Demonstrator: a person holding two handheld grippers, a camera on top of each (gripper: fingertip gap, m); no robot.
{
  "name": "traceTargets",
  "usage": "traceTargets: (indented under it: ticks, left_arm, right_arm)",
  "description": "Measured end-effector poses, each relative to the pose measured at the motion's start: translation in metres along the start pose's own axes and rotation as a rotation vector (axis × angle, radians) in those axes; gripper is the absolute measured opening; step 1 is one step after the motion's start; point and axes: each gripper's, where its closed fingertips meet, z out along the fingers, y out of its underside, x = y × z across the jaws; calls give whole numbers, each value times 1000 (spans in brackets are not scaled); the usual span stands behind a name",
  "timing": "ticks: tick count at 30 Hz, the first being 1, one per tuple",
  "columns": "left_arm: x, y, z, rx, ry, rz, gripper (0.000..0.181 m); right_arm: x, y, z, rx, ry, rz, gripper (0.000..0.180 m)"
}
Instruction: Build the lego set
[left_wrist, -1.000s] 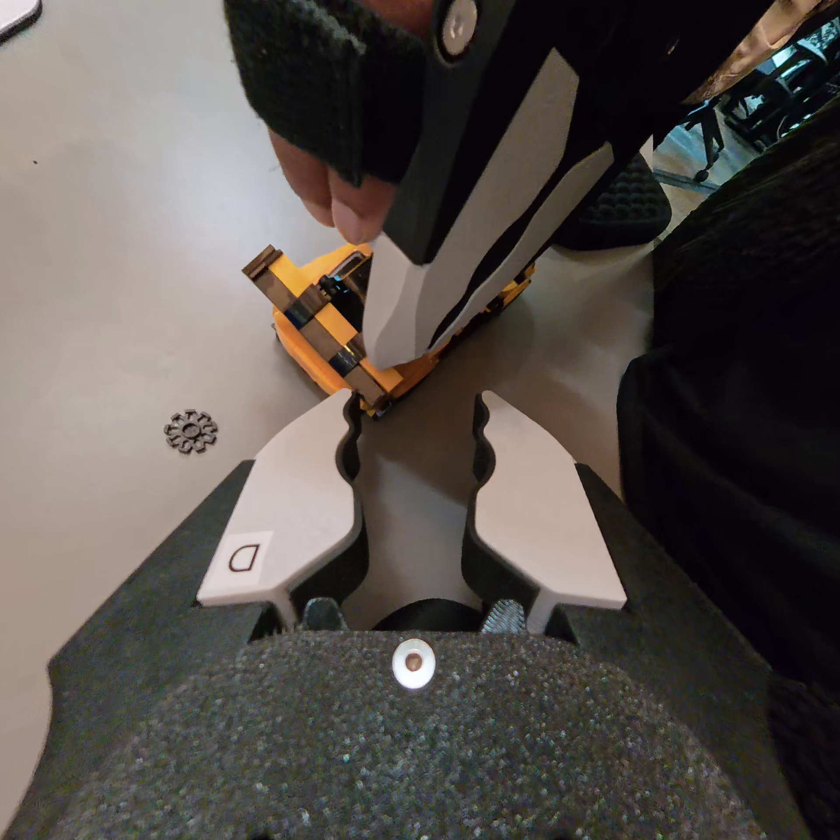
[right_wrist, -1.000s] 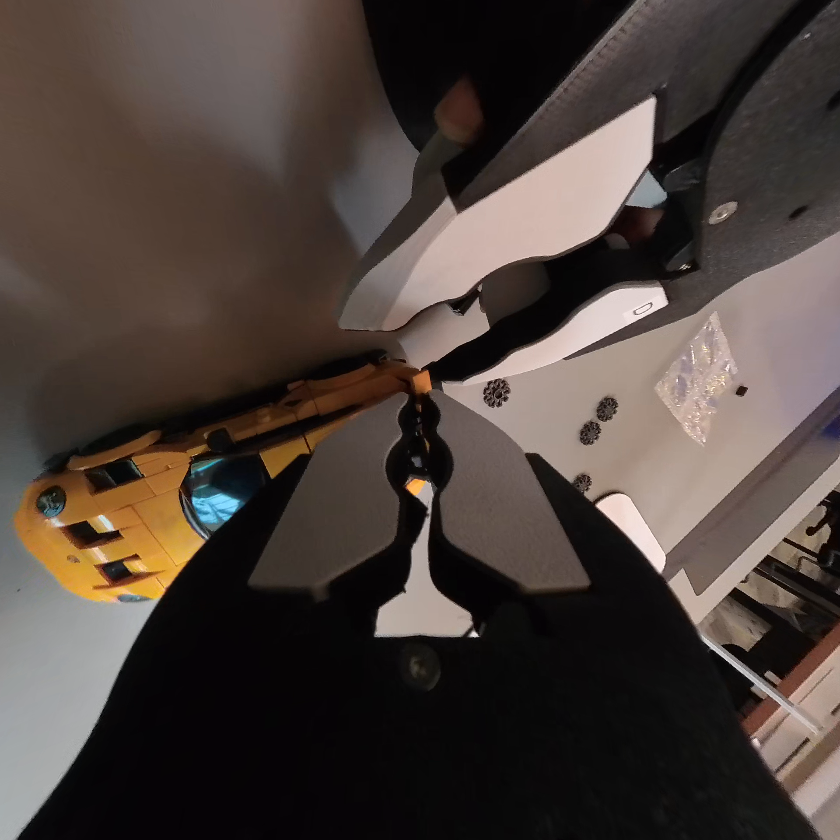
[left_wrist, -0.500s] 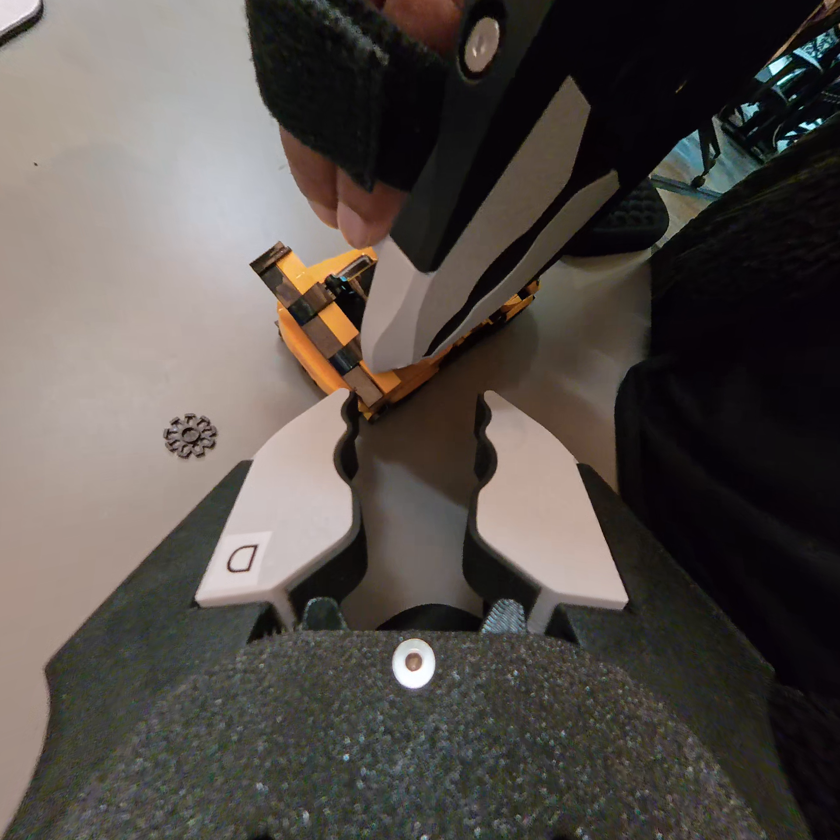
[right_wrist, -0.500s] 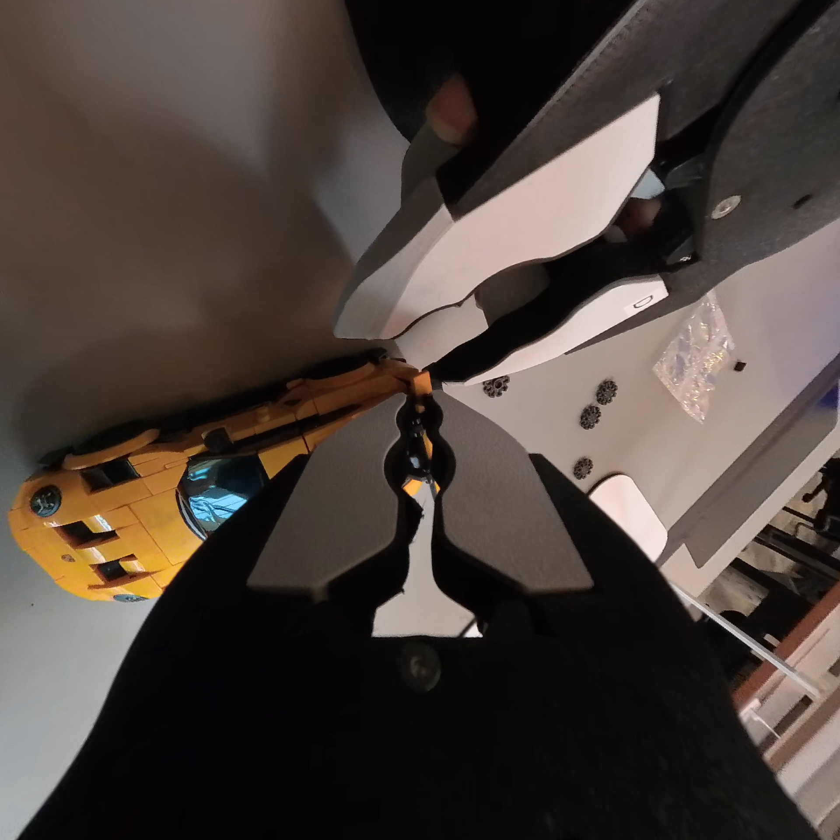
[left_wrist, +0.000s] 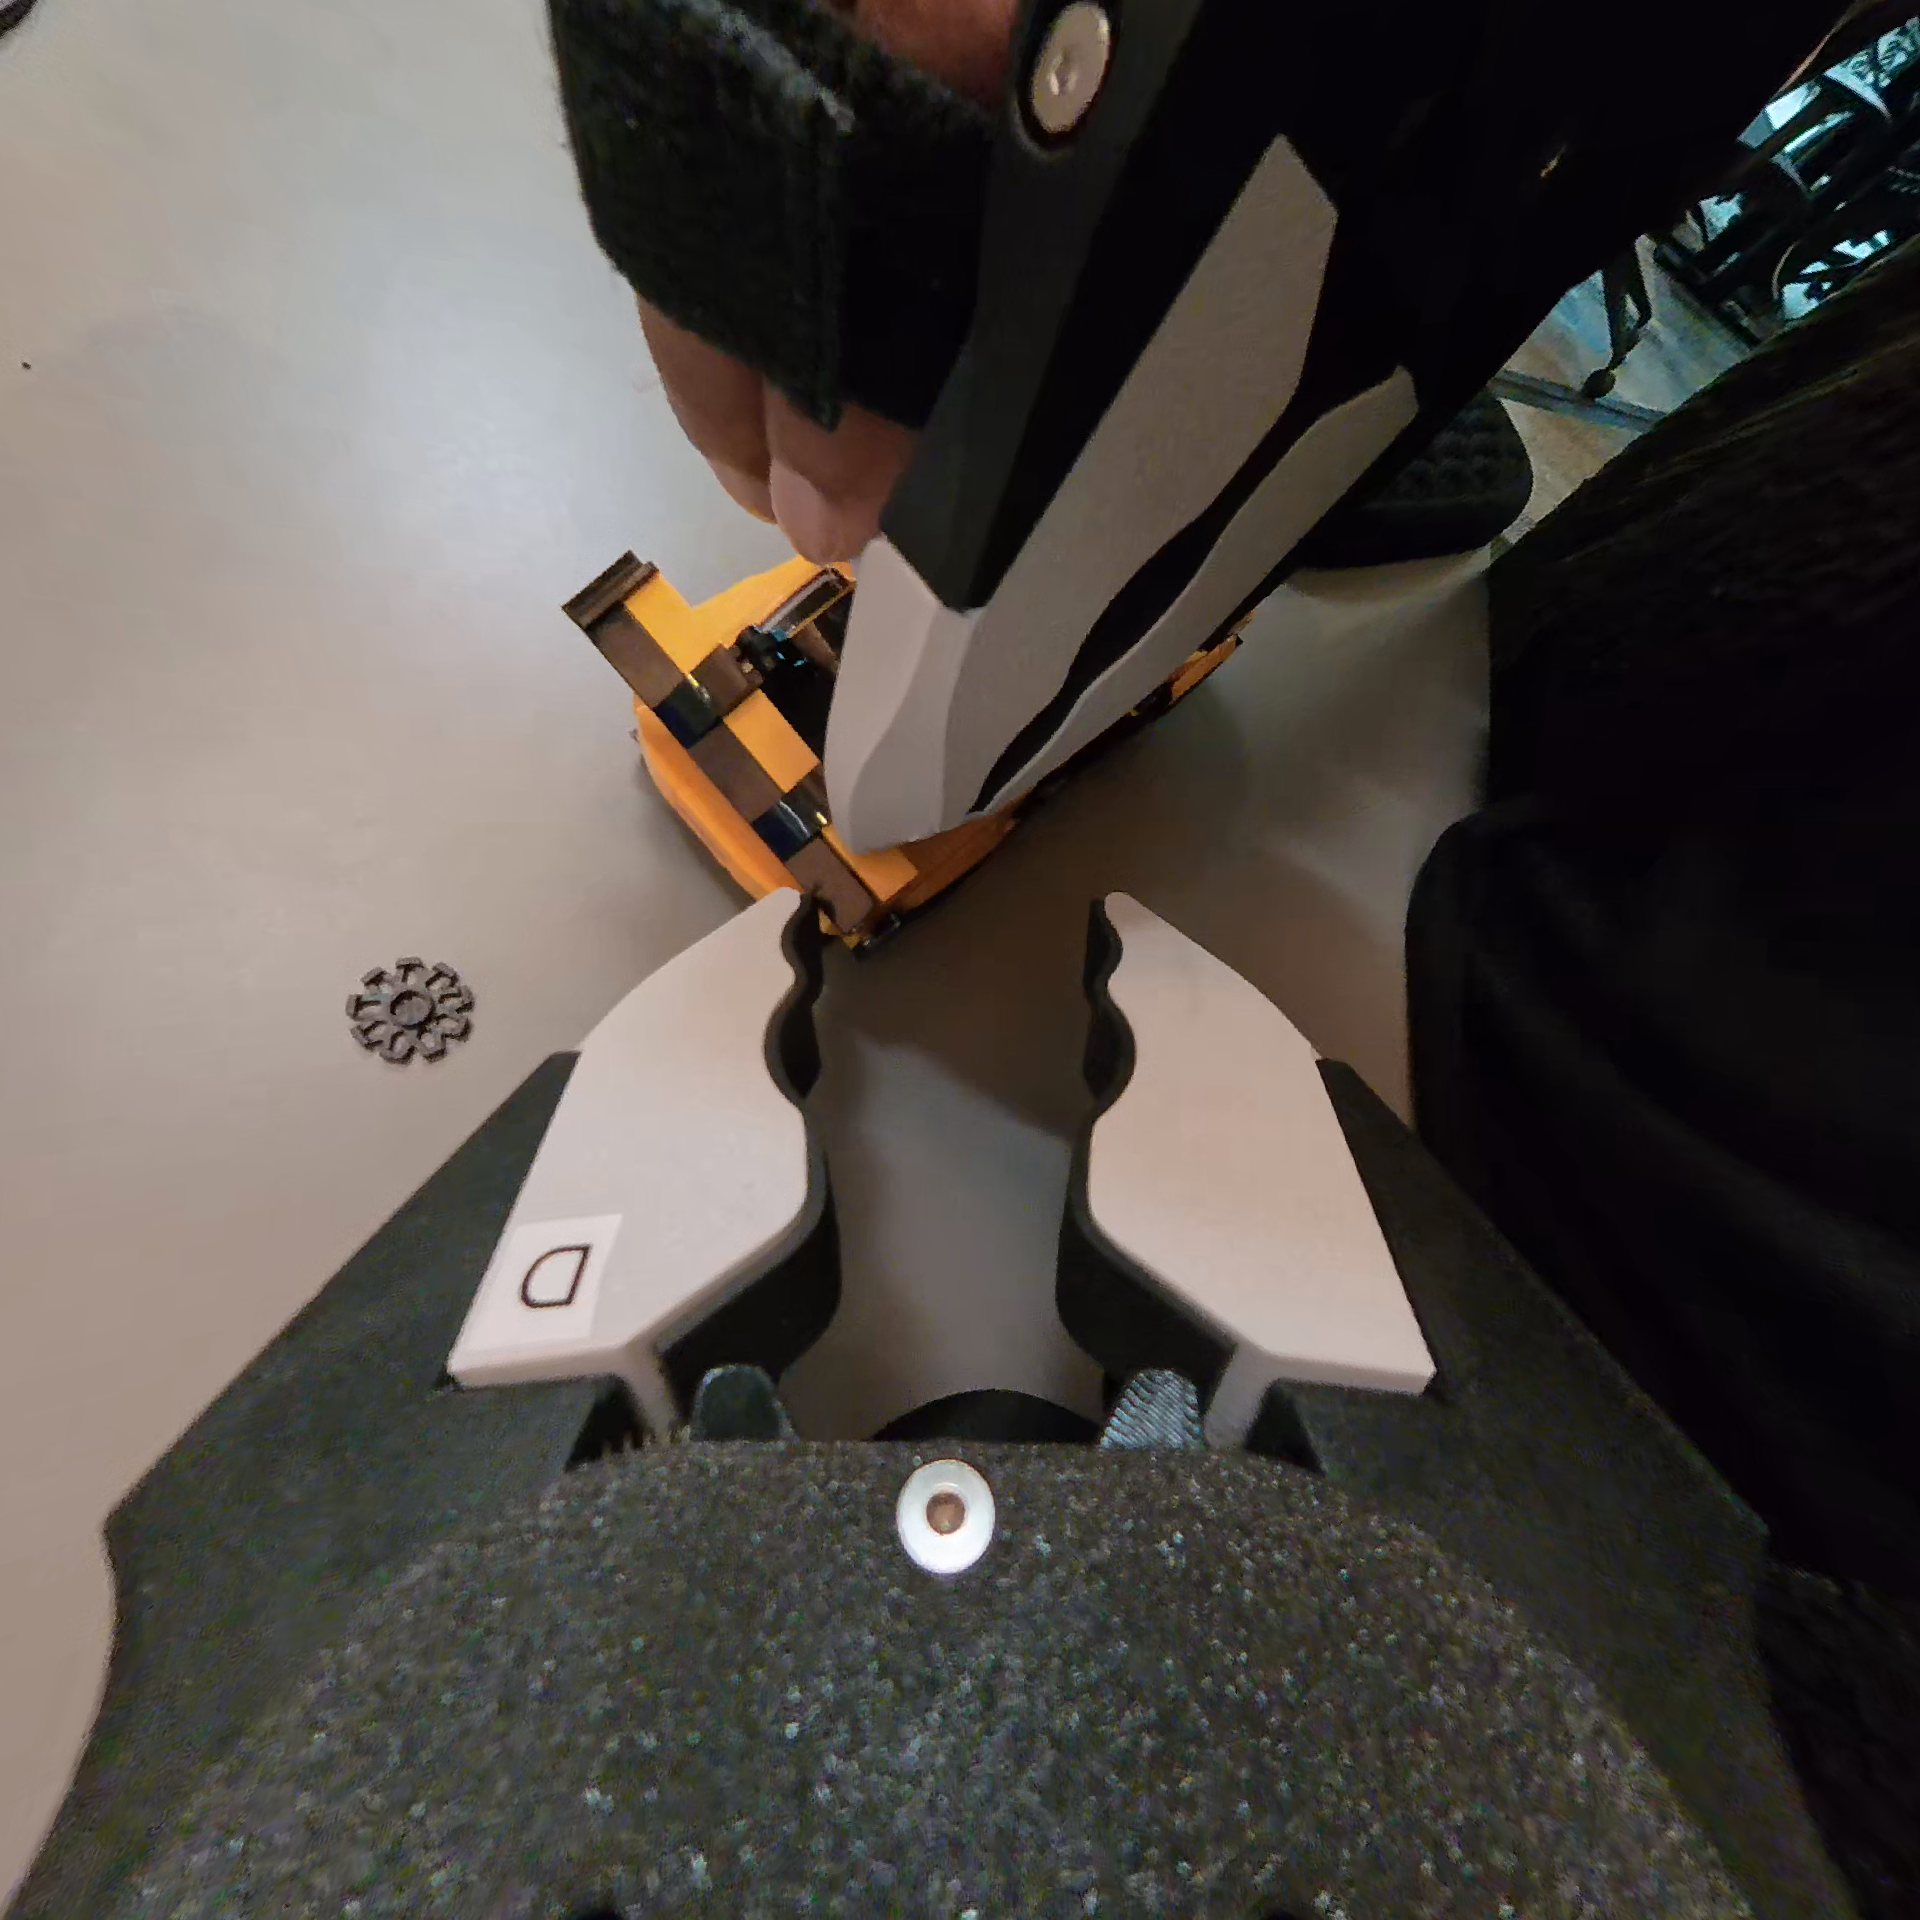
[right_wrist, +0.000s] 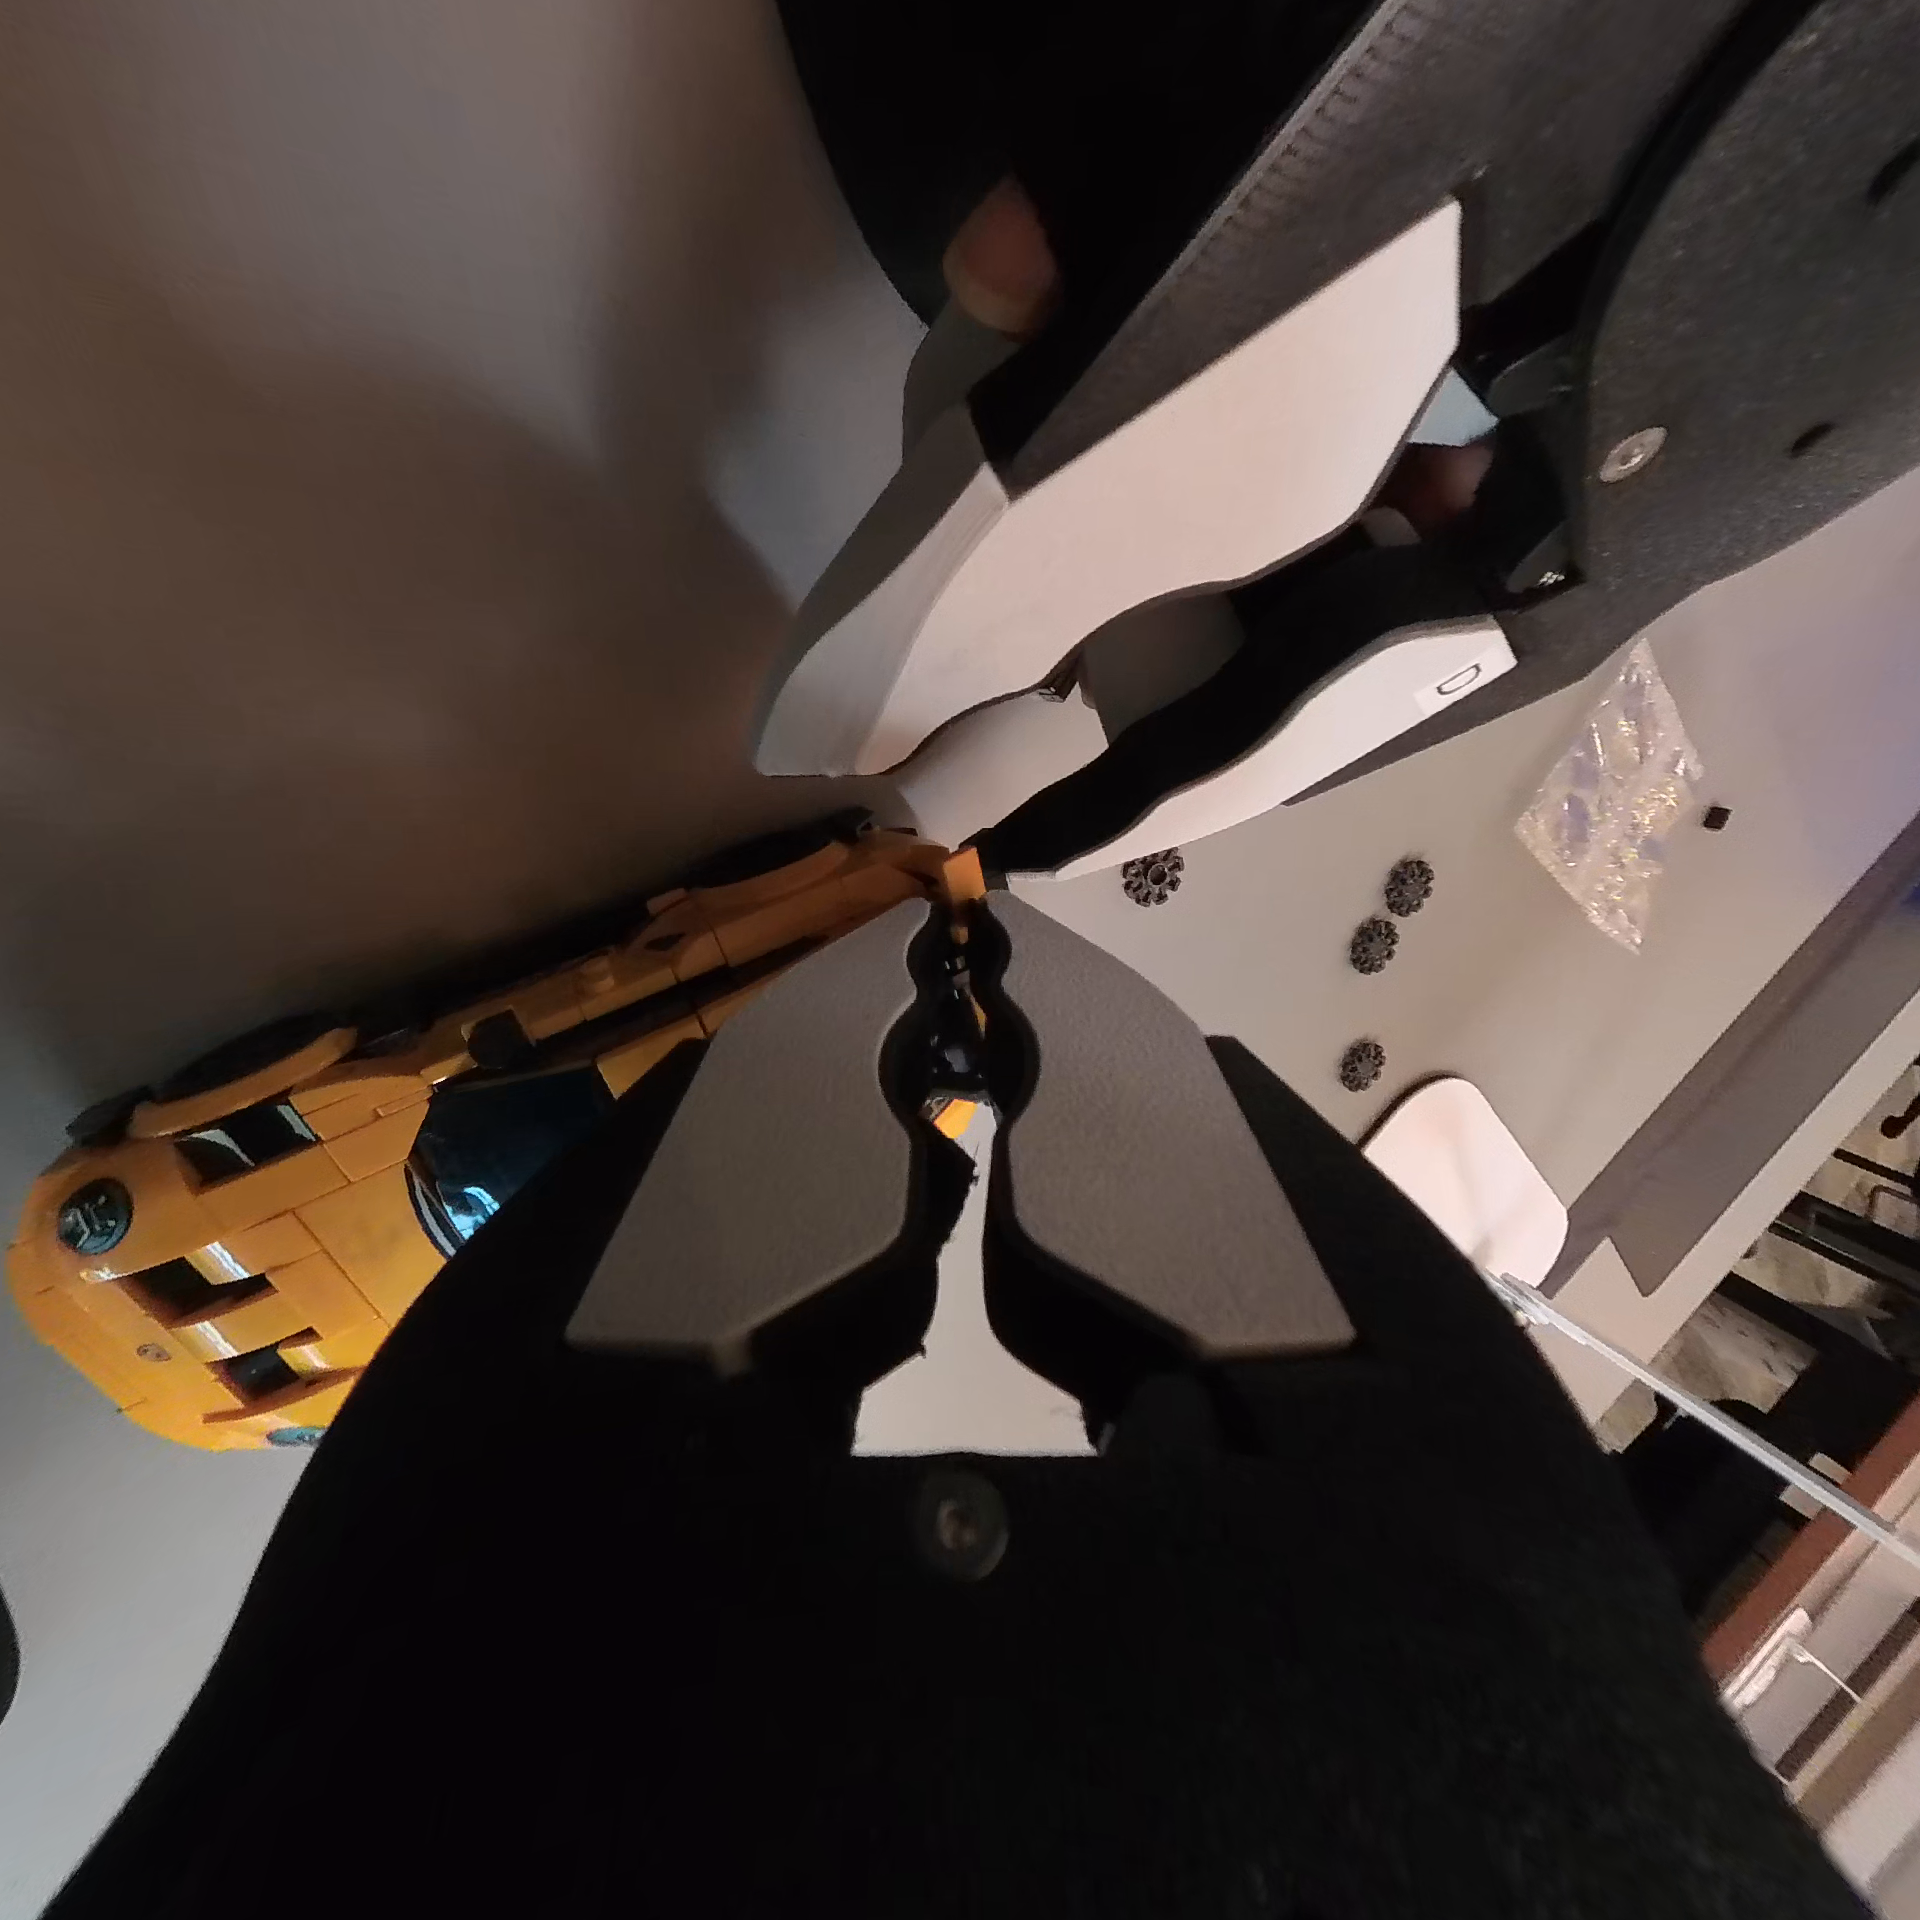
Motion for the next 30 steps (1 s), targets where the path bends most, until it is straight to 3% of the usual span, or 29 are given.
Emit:
traceTargets:
  ticks: [19,26,30]
  left_arm:
    - [2,0,2,-1,2,11,45]
    - [4,-2,-3,28,13,-8,49]
    - [-1,-2,-15,40,-64,38,47]
  right_arm:
    - [-3,-1,-1,31,-38,75,3]
    - [0,4,-26,154,23,338,16]
    - [-4,17,-39,202,120,526,24]
